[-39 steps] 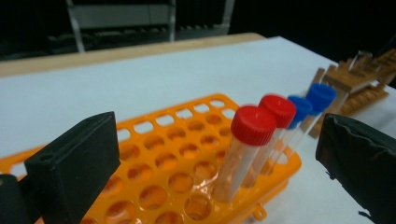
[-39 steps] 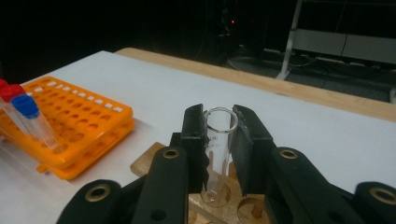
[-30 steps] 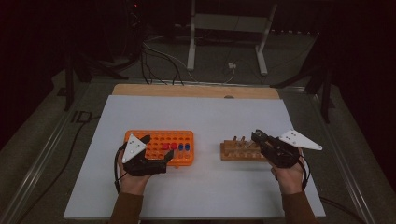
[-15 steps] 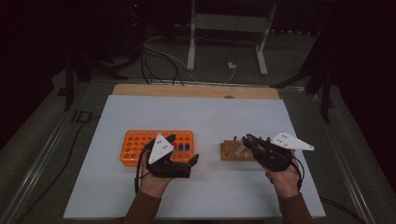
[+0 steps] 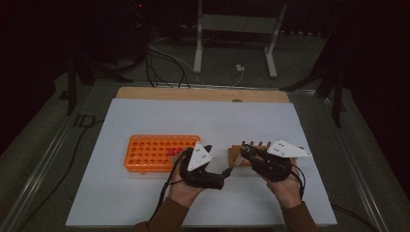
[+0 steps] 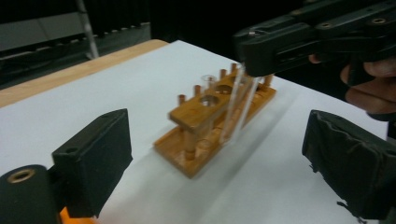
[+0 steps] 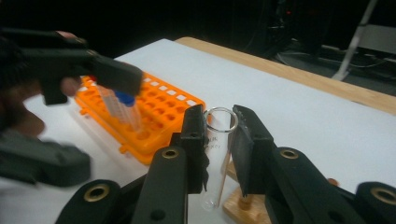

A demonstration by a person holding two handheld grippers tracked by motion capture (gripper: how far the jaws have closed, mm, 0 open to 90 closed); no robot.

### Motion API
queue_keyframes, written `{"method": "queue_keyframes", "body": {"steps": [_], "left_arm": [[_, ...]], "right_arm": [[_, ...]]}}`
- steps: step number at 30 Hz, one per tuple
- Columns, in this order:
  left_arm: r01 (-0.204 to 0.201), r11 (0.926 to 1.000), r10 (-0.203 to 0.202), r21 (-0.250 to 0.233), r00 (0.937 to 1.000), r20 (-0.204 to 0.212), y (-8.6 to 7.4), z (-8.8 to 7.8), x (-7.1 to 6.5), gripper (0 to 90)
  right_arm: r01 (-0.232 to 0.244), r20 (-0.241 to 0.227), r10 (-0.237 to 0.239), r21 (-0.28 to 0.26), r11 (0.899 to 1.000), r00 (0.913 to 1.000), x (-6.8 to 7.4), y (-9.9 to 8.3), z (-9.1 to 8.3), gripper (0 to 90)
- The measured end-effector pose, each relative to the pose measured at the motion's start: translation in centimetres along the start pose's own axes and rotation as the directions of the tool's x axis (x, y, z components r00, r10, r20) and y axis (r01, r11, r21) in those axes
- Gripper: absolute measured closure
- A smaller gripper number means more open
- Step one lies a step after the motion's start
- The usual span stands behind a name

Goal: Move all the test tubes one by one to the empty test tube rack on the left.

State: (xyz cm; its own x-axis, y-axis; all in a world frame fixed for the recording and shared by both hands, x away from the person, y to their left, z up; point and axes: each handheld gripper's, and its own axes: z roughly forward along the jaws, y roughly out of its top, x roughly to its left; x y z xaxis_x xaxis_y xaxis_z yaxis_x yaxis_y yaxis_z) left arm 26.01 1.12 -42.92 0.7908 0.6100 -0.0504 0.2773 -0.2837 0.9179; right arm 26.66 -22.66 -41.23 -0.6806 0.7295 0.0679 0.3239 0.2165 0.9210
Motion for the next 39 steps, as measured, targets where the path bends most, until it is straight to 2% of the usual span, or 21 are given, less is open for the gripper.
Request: {"method": "queue_keyframes", "body": {"steps": [5, 11, 17, 20, 28, 33, 36, 39], "left_arm": [[-0.014, 0.9998, 0.014, 0.013, 0.9999, -0.006, 0.0, 1.4, -0.8, 17.6], [-0.015, 0.9998, 0.015, 0.013, 0.9999, -0.001, 0.1, 2.7, -0.8, 42.2], [-0.039, 0.9984, 0.039, 0.04, 0.9992, 0.011, -0.1, 3.5, -1.0, 59.2], [-0.036, 0.9985, 0.035, 0.04, 0.9991, 0.023, -0.1, 3.6, -1.0, 65.5], [-0.04, 0.9988, 0.039, 0.029, 0.9983, 0.044, -0.2, 3.7, -1.0, 73.5], [-0.043, 0.9986, 0.042, 0.029, 0.9978, 0.051, -0.2, 3.7, -1.0, 75.3], [-0.034, 0.9988, 0.032, 0.037, 0.9985, 0.043, -0.2, 3.8, -0.8, 75.3], [-0.025, 0.9991, 0.024, 0.035, 0.9992, 0.033, -0.3, 3.6, -0.6, 75.3]], "right_arm": [[0.005, -0.022, -0.005, 0.001, 1.0, 0.9998, 0.5, 0.1, 0.1, 75.6], [0.01, -0.041, -0.009, 0.011, 1.0, 0.9991, 0.9, 0.0, 0.4, 75.6], [0.009, -0.052, -0.009, 0.01, 1.0, 0.9986, 1.0, 0.1, 0.4, 75.6], [0.008, -0.061, -0.007, 0.013, 1.0, 0.9981, 1.0, 0.0, 0.5, 75.7], [0.016, -0.074, -0.014, 0.02, 1.0, 0.9972, 1.2, 0.0, 0.7, 75.8], [0.01, -0.079, -0.008, 0.022, 1.0, 0.9969, 1.1, 0.0, 0.7, 74.9], [-0.011, -0.089, 0.012, 0.009, 1.0, 0.996, 0.9, 0.0, 0.6, 63.7], [-0.028, -0.077, 0.028, -0.004, 1.0, 0.9967, 0.5, 0.0, 0.4, 50.9]]}}
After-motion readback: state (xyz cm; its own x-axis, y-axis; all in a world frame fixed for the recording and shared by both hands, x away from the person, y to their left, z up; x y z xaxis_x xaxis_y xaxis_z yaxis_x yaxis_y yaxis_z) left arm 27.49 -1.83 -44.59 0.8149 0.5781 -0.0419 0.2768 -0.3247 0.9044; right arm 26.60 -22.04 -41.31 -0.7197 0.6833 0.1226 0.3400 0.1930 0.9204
